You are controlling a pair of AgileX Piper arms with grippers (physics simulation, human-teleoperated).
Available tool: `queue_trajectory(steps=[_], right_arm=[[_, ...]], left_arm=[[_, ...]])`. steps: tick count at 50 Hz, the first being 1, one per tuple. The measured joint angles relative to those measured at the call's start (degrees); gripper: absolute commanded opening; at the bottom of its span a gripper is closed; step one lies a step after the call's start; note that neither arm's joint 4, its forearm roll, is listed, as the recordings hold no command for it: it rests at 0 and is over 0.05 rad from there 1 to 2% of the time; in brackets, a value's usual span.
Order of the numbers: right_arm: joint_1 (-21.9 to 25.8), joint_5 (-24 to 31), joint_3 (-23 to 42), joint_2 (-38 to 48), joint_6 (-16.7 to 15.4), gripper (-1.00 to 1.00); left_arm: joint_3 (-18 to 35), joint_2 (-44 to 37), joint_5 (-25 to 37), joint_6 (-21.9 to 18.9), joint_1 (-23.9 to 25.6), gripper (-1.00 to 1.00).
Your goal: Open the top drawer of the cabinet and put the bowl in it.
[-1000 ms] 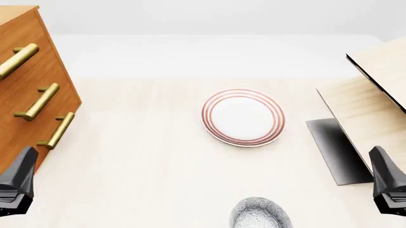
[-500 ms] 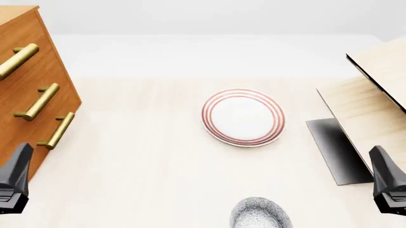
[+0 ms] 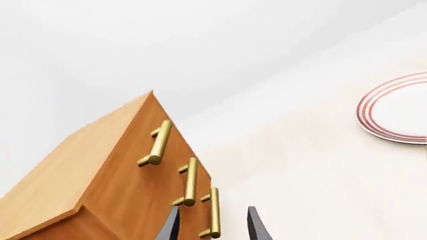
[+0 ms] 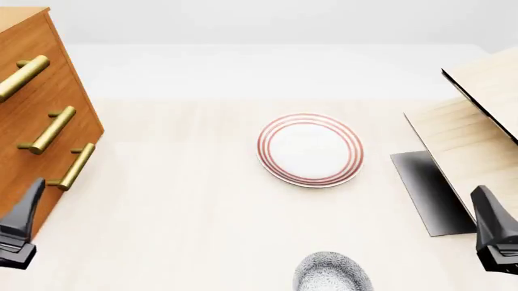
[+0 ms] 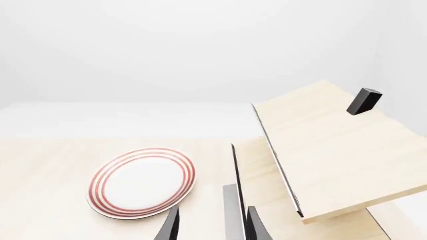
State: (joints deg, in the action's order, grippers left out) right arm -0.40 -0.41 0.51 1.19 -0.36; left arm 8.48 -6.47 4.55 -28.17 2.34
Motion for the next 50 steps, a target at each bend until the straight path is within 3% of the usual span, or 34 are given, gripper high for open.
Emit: queue_trajectory(steps=[23, 35, 50], right_arm=[[0.00, -0.03, 0.01, 0.05, 0.01, 1.00], [0.01, -0.03, 0.02, 0.05, 0.01, 1.00], [0.01, -0.03, 0.02, 0.05, 0.01, 1.00]], left_arm=[[0.38, -11.85, -8.48, -24.63, -2.11, 1.00], [0.03, -18.95, -16.65, -37.18, -3.34, 1.00], [2.05, -28.36, -25.84, -48.06, -3.06, 1.00]])
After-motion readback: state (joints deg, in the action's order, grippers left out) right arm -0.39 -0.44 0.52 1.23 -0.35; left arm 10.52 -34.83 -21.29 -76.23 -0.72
